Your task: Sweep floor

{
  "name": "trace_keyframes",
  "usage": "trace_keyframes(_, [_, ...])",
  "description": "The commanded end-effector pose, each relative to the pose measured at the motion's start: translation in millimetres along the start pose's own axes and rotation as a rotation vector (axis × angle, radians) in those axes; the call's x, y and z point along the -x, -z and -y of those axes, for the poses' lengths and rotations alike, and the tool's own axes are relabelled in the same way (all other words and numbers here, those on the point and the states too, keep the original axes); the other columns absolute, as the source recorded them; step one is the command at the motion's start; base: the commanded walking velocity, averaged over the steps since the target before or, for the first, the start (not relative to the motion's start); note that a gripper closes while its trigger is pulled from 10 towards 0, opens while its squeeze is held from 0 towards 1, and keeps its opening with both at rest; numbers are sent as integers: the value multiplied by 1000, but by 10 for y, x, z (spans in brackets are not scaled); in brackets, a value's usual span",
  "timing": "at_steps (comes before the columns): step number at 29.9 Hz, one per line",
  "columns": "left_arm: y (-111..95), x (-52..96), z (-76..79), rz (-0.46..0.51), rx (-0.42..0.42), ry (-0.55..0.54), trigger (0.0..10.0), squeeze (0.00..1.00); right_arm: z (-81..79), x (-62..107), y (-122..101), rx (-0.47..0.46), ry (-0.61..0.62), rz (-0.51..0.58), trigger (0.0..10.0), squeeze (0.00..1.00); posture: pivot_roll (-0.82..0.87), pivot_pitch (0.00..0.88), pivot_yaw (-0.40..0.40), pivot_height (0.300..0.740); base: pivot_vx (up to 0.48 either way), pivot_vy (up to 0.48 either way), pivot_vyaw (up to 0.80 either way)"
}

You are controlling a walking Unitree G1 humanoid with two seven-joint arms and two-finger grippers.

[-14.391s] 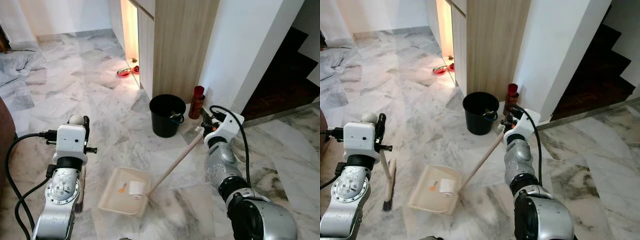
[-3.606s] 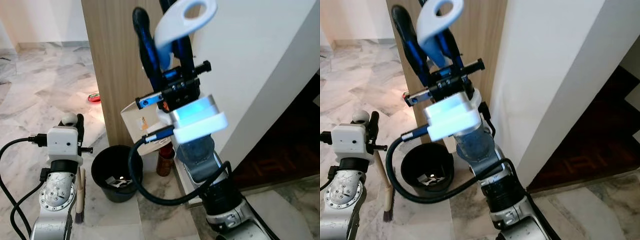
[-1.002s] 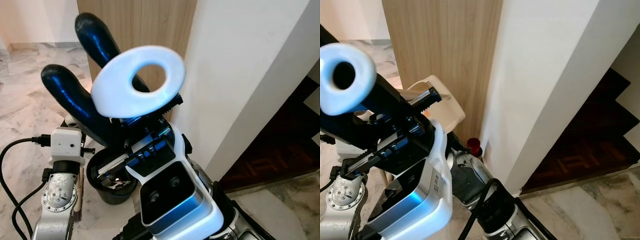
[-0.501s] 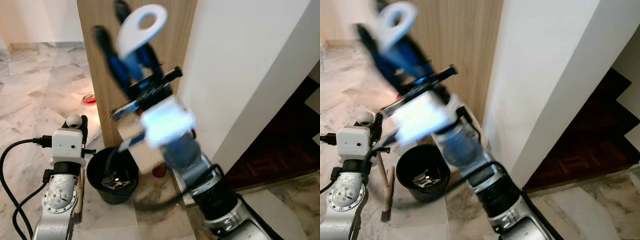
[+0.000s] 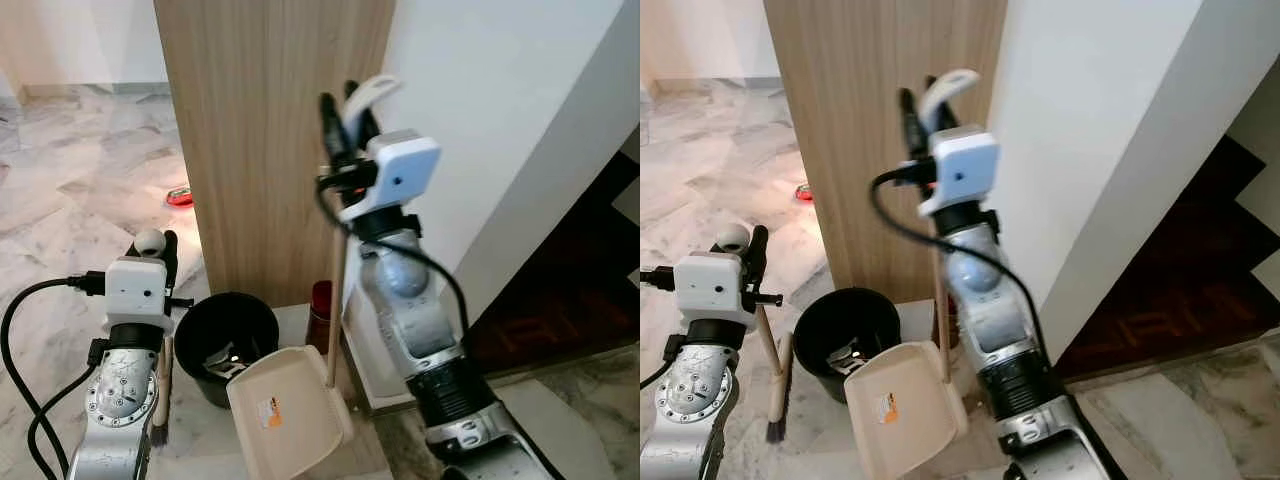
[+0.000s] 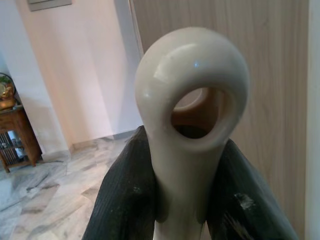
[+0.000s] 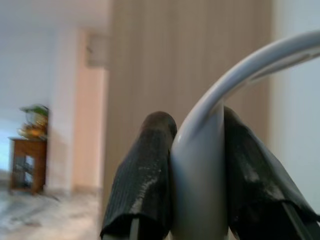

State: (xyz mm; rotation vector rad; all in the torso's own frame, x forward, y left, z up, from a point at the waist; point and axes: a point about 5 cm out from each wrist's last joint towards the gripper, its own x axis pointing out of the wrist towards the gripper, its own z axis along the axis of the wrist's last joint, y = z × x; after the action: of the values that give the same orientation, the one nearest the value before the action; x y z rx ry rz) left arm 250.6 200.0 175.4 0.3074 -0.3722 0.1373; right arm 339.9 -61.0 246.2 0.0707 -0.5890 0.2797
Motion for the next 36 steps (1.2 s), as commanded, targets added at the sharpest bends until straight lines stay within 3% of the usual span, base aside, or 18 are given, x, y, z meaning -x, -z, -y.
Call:
trace_keyframes(1, [-84, -13, -5, 45, 35, -13, 10000, 0, 199, -26, 24, 18, 54, -28, 10000, 0, 160, 4, -97, 740, 0, 0, 0])
trace_keyframes(6, [-61, 11, 4, 29, 66, -22, 10000, 0, 427, 47, 118, 83, 82, -90, 10000, 0, 152, 0, -91, 740, 0, 0, 0])
trace_keyframes(15, [4, 80, 36, -16, 130, -54, 10000, 0, 585, 189, 320, 137, 102, -183, 10000, 0, 147, 0, -82, 740, 0, 0, 0])
trace_keyframes(21, [234, 232, -40, -115, 149, -144, 10000, 0, 690, 415, 633, 52, 125, -322, 10000, 0, 142, 0, -78, 740, 0, 0, 0])
trace_keyframes(36, [394, 353, -53, -177, 167, -162, 10000, 0, 885, 645, 884, 80, 172, -430, 10000, 0, 136, 0, -79, 740, 0, 0, 0])
